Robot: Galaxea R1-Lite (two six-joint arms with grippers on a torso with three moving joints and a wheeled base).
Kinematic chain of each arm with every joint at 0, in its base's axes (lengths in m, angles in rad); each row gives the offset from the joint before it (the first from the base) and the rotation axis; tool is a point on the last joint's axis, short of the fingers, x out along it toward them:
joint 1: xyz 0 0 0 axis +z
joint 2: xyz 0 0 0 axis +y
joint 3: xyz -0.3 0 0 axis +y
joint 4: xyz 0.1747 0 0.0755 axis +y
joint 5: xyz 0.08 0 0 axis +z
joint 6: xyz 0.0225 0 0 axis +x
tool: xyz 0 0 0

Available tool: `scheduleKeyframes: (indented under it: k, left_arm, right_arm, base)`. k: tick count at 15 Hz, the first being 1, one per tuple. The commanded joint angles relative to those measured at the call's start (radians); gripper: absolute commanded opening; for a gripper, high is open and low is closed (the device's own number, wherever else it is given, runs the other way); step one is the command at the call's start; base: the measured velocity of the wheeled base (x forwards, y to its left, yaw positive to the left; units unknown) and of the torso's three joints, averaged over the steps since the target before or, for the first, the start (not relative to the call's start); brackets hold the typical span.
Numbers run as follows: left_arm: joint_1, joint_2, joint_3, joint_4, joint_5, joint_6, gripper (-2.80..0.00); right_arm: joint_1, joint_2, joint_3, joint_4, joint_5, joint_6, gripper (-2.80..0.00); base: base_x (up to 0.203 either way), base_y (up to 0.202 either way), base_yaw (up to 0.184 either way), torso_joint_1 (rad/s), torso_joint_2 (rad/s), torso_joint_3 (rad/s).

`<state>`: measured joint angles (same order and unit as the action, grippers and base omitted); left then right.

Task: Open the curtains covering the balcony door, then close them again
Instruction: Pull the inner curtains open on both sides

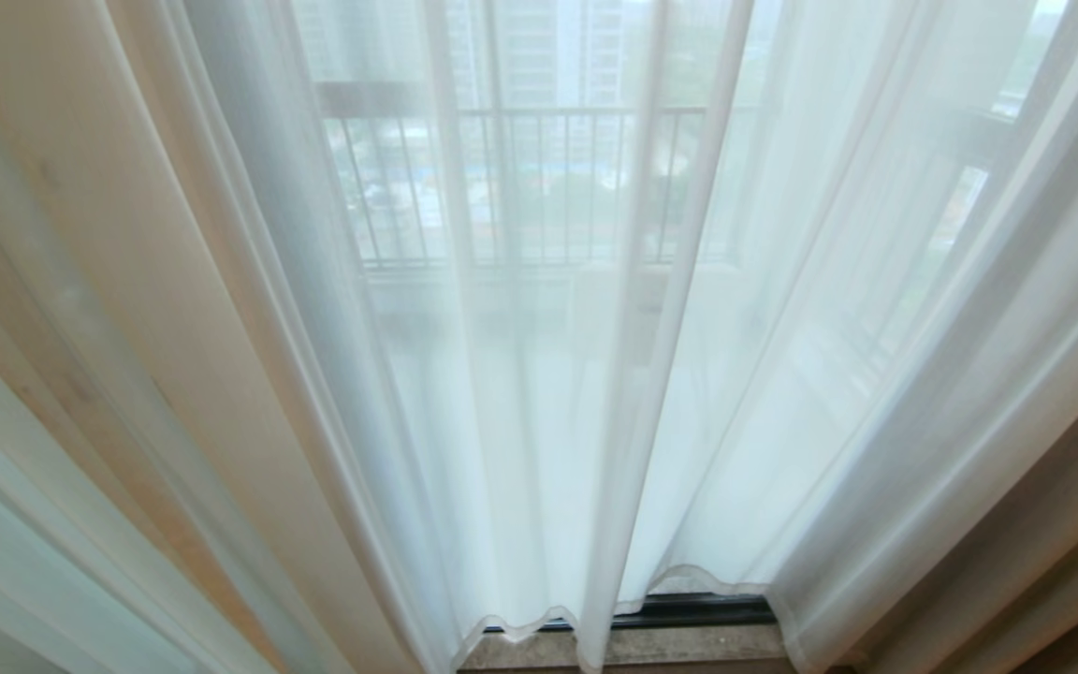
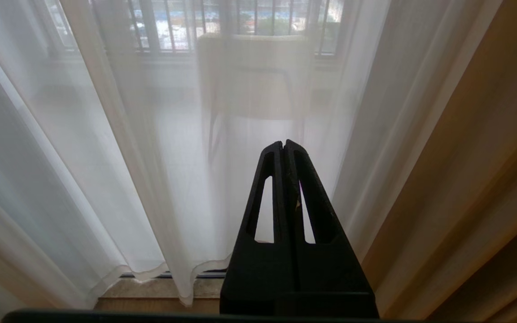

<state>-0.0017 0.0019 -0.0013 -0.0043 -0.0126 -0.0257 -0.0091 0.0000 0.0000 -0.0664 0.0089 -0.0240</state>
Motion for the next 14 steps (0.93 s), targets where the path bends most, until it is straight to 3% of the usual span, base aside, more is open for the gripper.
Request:
scheduleKeyframes:
  k: [1,14]
  left_arm:
    - [0.0,0.0,0.0,0.0,0.0,0.0,-2.8]
    - [0.0,0.0,0.0,0.0,0.0,0.003,-2.8]
  right_arm:
    - [0.0,0.001,0.0,-0.001,0.0,-0.001,-2.8]
    - [0.0,0.0,0.0,-0.001,0.0,-0.001,-2.8]
  base:
    - [0.0,0.0,0.0,0.0,0.0,0.0]
    - [0.0,0.0,0.0,0.0,0.0,0.0]
